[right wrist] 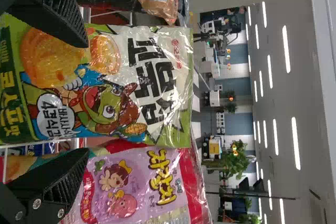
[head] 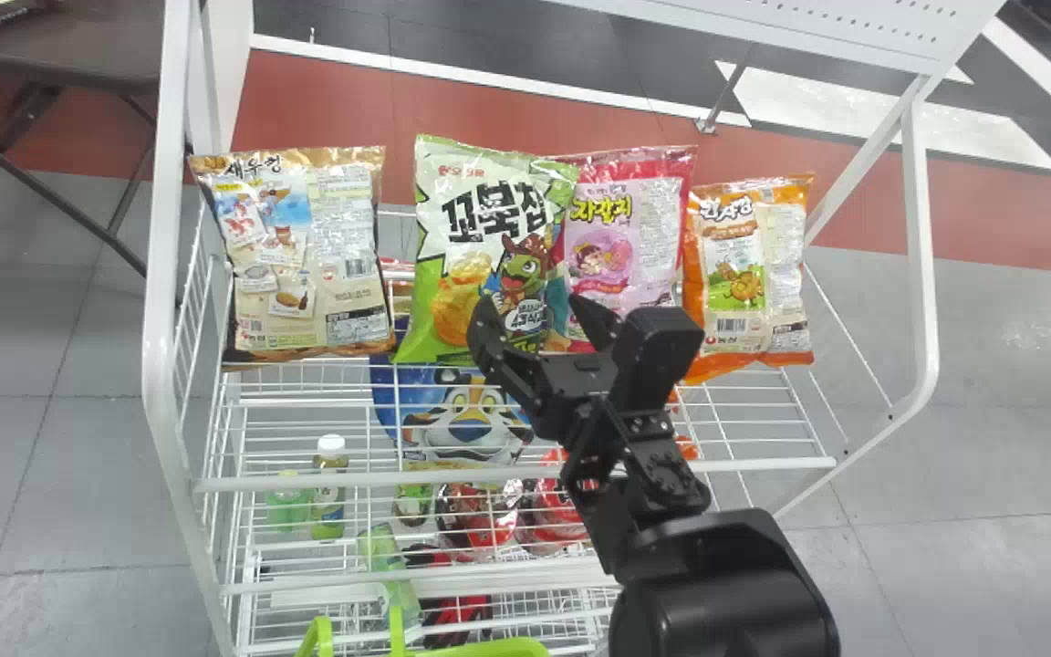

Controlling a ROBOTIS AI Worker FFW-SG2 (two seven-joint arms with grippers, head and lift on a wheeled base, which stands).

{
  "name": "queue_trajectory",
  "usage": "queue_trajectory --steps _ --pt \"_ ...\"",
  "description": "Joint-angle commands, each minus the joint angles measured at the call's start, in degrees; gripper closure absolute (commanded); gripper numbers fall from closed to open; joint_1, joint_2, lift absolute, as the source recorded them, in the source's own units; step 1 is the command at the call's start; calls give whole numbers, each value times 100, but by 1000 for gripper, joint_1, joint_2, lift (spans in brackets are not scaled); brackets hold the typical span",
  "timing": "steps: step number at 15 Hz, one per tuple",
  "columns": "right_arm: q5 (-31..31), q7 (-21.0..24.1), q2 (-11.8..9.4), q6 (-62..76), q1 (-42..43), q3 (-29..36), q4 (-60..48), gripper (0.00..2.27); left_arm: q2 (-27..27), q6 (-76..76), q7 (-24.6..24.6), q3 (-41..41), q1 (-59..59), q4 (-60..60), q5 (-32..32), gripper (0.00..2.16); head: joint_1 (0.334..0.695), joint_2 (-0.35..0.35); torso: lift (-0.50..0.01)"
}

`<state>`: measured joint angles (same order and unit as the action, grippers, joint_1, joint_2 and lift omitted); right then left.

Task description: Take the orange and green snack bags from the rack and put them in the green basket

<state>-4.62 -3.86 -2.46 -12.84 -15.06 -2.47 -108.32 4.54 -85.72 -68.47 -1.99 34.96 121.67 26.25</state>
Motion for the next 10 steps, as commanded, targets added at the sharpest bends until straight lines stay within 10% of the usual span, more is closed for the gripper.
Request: queue_trajectory --steps 1,8,10 --pt "22 -1 9 -101 293 -96 197 103 29 -20 -8 67 10 6 30 2115 695 -350 0" --pt "356 184 61 -400 1058 -430 962 151 82 -125 -149 278 37 15 126 2115 695 -289 0" --pt "453 166 44 -558 1163 -421 1050 1082 99 -125 -157 296 28 15 161 2115 695 -277 0"
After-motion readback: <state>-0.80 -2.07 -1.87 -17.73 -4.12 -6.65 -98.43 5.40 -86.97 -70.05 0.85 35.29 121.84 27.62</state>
